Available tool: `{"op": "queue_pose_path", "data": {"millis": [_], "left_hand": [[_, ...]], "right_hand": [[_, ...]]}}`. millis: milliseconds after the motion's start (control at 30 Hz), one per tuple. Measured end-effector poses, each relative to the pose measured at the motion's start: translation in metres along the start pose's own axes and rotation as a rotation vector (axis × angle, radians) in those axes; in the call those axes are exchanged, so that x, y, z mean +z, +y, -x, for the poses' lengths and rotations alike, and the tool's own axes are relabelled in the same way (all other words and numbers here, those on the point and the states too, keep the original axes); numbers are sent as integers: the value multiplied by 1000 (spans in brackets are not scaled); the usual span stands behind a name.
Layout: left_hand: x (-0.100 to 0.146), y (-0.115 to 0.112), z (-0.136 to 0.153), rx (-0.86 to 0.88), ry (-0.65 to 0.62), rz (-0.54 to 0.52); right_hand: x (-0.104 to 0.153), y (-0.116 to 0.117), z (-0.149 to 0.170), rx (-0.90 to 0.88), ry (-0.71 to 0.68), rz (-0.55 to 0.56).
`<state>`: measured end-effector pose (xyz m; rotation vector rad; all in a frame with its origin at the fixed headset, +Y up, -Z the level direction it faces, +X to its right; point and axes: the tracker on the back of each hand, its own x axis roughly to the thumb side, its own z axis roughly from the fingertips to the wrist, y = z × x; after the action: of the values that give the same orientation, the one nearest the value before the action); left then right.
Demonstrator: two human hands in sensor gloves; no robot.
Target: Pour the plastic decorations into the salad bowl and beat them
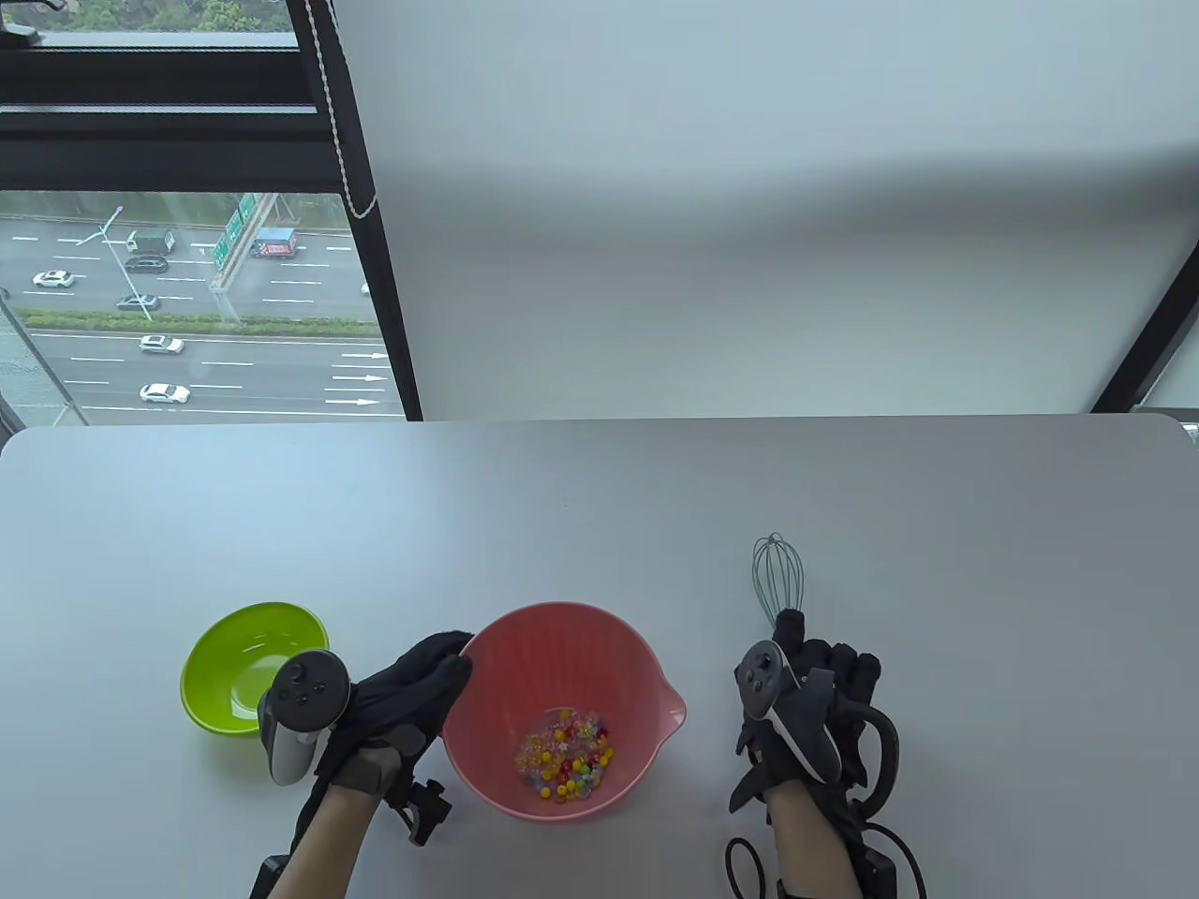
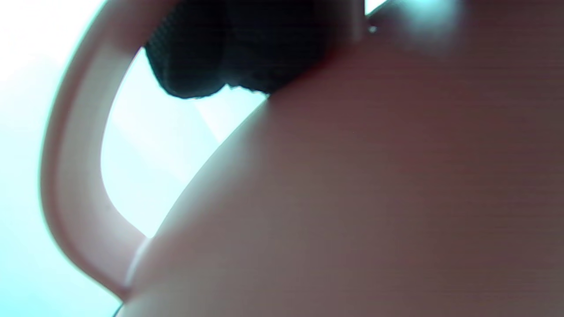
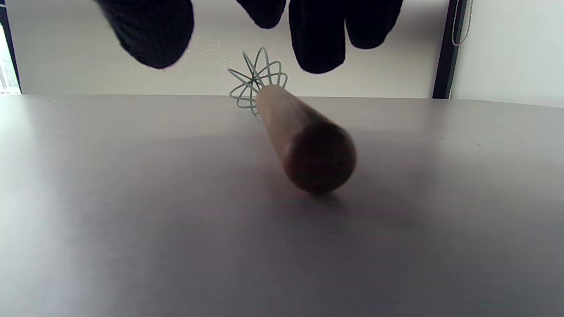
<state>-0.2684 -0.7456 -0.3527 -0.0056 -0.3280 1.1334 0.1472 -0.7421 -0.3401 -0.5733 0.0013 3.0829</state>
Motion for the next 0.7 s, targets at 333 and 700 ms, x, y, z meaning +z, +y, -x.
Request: {"op": "queue_pose_path", "data": {"millis": [333, 700], "left_hand": [[0, -1, 0, 18, 0, -5], [1, -2, 0, 19, 4, -9]], "right_hand": [[-9, 15, 4, -13, 72, -291], [-4, 10, -3, -42, -17, -279]]}}
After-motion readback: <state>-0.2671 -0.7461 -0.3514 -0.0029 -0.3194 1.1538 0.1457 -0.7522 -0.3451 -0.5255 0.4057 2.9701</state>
